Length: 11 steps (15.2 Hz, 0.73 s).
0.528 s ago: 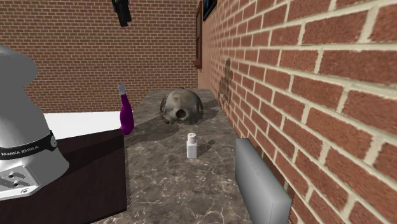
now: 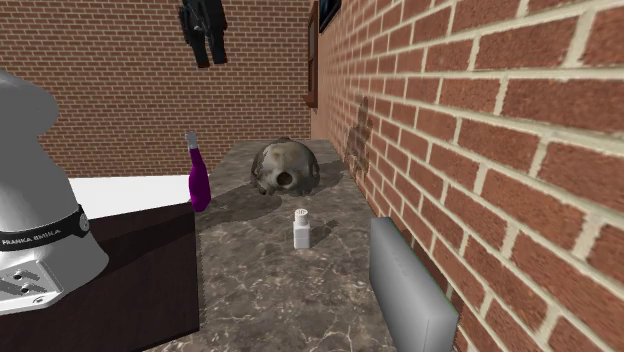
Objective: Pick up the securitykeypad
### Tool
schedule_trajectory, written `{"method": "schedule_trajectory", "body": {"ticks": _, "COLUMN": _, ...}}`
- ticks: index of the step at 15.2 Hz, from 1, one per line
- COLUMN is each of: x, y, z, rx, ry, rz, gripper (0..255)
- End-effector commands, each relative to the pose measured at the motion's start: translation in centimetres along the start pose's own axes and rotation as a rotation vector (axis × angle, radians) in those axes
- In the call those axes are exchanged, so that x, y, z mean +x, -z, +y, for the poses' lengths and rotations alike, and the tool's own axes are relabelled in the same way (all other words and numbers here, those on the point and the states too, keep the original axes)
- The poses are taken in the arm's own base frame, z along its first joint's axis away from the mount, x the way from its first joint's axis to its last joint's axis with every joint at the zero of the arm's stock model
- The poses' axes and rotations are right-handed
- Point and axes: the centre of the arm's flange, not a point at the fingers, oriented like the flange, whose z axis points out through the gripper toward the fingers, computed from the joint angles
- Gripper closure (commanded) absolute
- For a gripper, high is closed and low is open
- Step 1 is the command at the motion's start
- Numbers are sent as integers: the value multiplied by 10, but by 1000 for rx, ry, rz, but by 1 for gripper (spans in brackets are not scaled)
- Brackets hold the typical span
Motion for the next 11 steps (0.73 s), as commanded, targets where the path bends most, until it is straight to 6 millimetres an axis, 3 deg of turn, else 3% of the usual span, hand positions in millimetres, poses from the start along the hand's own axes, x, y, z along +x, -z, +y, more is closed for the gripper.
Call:
{"method": "schedule_trajectory", "body": {"ticks": 1, "x": -2, "y": -16, "z": 22, "rx": 0, "ry": 62, "rz": -1, "gripper": 0}}
{"method": "schedule_trajectory", "body": {"ticks": 11, "x": 13, "y": -103, "z": 120, "rx": 4, "ry": 351, "rz": -9, "gripper": 0}}
